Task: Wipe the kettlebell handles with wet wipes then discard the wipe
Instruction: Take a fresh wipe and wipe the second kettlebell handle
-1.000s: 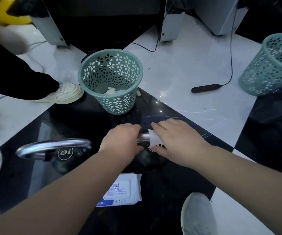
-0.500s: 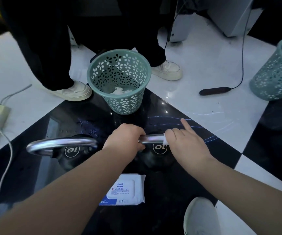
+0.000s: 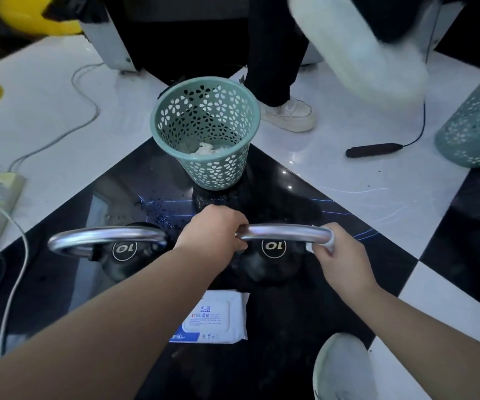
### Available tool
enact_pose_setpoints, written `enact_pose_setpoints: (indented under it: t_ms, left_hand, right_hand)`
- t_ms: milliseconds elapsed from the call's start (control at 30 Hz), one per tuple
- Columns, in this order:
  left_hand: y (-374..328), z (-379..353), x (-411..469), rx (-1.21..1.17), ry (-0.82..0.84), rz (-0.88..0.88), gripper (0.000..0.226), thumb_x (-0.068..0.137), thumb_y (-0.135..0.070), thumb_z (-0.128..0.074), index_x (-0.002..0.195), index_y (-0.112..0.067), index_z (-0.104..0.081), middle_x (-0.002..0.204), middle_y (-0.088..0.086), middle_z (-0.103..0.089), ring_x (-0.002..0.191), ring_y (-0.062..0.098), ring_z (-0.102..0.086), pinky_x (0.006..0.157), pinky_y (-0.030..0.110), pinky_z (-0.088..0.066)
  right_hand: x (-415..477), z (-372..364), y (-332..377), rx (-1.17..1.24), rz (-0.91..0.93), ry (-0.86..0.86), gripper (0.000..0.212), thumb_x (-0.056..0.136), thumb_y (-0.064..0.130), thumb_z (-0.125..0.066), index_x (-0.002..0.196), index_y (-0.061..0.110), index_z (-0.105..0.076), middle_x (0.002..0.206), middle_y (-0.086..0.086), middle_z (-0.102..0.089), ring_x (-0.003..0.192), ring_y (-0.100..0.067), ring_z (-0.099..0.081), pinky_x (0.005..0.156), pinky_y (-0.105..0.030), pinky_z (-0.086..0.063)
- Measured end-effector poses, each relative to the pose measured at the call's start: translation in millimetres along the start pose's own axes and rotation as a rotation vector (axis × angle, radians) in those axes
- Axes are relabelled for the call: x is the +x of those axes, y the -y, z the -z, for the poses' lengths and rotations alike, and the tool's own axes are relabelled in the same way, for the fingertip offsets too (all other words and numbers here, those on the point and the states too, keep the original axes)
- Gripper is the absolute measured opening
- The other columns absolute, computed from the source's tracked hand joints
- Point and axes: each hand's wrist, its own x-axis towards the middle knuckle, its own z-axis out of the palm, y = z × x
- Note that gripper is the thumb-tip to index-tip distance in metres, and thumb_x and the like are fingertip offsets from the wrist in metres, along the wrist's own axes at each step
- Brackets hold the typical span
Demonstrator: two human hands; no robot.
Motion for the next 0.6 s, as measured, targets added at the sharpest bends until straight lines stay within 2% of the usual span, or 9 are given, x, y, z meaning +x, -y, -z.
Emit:
enact_pose_setpoints:
  t_ms: [67,167,267,467,600]
  left_hand:
    - [1,-1,-1,0.005,-0.016,-0.010,0.018,0.080,-0.025,-0.074,0.097,-0.020,-0.069,0.091,0.003,-0.065,0.088,0.026,-0.060,0.078,0.037,-0.053]
    - [2,-1,-2,0.000,-0.036,-0.017,0.015,0.081,-0.025,-0.074,0.095,-0.021,-0.068,0.090,0.002,-0.063,0.086,0.026,-0.059,0.073,0.035,-0.051]
    - [2,-1,-3,0.005,-0.043,-0.025,0.015,0.081,-0.025,-0.074,0.094,-0.021,-0.068,0.089,0.002,-0.063,0.086,0.026,-0.059,0.071,0.033,-0.049]
    - [1,0,-4,-0.011,-0.042,-0.022,0.017,0.082,-0.025,-0.073,0.098,-0.020,-0.069,0.091,0.004,-0.064,0.088,0.026,-0.059,0.073,0.032,-0.048]
    - [0,0,-4,-0.015,-0.040,-0.007,0.017,0.081,-0.025,-0.072,0.097,-0.020,-0.069,0.092,0.004,-0.064,0.091,0.026,-0.058,0.075,0.033,-0.050]
  right_hand:
    - [-2,-8,-1,0.188,-0.120,-0.020,0.009,0.086,0.016,-0.059,0.088,0.025,-0.061,0.074,0.003,-0.065,0.067,-0.011,-0.058,0.060,-0.024,-0.045]
    - [-3,-24,-4,0.394,-0.255,-0.017,0.011,0.087,0.017,-0.062,0.094,0.017,-0.070,0.070,0.011,-0.071,0.068,0.004,-0.065,0.071,-0.022,-0.050]
    - [-1,-32,-6,0.488,-0.334,-0.035,0.014,0.087,0.019,-0.063,0.096,0.013,-0.072,0.066,0.016,-0.071,0.067,0.007,-0.065,0.068,-0.017,-0.046]
    - [-3,-35,-2,0.481,-0.299,-0.115,0.011,0.086,0.015,-0.064,0.095,0.017,-0.070,0.075,0.010,-0.073,0.069,0.010,-0.065,0.064,-0.015,-0.044]
    - [-6,-28,5,0.460,-0.229,-0.138,0.016,0.088,0.013,-0.062,0.087,0.028,-0.061,0.076,0.012,-0.070,0.066,0.010,-0.064,0.063,-0.014,-0.043]
